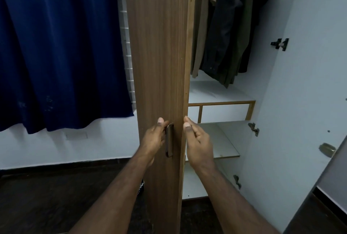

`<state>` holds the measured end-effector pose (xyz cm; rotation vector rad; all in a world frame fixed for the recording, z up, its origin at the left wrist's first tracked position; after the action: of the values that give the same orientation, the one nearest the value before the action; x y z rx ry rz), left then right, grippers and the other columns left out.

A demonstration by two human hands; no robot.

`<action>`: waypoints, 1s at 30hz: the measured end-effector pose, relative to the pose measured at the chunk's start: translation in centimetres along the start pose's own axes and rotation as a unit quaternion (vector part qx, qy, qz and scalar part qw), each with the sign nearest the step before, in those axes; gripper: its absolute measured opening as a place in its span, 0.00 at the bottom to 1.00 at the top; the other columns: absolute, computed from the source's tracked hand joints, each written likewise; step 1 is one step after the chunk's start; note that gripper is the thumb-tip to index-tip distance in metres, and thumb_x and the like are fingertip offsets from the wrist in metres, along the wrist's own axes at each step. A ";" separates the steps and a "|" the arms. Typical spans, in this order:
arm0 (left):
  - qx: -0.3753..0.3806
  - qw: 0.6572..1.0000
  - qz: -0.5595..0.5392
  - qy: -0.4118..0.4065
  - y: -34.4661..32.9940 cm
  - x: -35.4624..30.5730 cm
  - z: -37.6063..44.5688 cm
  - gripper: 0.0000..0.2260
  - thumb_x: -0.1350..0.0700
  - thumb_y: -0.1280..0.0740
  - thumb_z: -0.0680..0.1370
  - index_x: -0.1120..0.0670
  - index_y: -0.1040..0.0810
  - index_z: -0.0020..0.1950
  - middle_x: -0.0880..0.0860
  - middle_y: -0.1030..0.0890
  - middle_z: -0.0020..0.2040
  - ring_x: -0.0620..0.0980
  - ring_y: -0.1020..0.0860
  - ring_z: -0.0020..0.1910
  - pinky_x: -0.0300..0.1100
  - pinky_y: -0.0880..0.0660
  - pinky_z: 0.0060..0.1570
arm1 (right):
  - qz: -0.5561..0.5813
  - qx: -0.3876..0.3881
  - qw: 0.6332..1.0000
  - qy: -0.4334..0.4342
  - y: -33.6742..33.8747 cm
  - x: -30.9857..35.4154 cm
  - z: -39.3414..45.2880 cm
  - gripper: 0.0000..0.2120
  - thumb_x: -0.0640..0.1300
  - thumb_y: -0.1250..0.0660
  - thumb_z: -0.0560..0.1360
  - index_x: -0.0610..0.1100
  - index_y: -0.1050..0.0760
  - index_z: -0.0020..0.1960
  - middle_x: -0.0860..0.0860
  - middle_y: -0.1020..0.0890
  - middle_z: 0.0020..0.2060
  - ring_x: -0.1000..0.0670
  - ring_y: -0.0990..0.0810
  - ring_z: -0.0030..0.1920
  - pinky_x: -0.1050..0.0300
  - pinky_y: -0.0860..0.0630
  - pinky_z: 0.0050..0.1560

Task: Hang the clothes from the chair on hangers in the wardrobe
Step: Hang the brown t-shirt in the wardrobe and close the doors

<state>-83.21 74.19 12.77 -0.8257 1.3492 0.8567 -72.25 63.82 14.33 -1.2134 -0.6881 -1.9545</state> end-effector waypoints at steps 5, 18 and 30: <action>0.023 1.000 -0.017 0.005 -2.2 0.1 1.8 0.31 0.34 0.46 0.79 0.52 0.28 0.74 0.55 0.30 0.75 0.53 0.32 0.74 0.51 0.34 0.74 | 0.122 0.025 0.988 -0.091 2.1 -1.4 2.5 0.24 0.58 0.46 0.83 0.47 0.30 0.74 0.53 0.26 0.71 0.57 0.29 0.70 0.54 0.35 0.74; 0.039 0.998 -0.037 0.010 -10.4 0.6 10.3 0.28 0.39 0.48 0.83 0.56 0.28 0.73 0.56 0.28 0.74 0.51 0.31 0.74 0.52 0.35 0.74 | 0.207 0.007 0.970 -0.130 9.9 -6.5 13.3 0.24 0.57 0.49 0.84 0.43 0.26 0.69 0.49 0.22 0.67 0.53 0.23 0.66 0.54 0.31 0.71; -0.039 0.998 0.036 -0.047 -14.5 2.2 20.0 0.14 0.64 0.32 0.79 0.53 0.18 0.63 0.52 0.15 0.56 0.43 0.18 0.54 0.40 0.22 0.56 | 0.140 0.006 0.984 -0.110 11.8 -10.8 21.9 0.21 0.51 0.43 0.84 0.42 0.30 0.73 0.49 0.25 0.70 0.52 0.27 0.70 0.53 0.32 0.73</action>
<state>-61.03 85.28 11.72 -0.7916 1.2763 0.9965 -48.24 76.36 14.37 -1.4502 -0.5993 -1.5983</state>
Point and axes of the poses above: each hand's wrist, its own z-axis towards the middle knuckle, its own y-axis out of the back of the hand, x = y × z, the point moved 2 cm from there along z, towards the middle knuckle
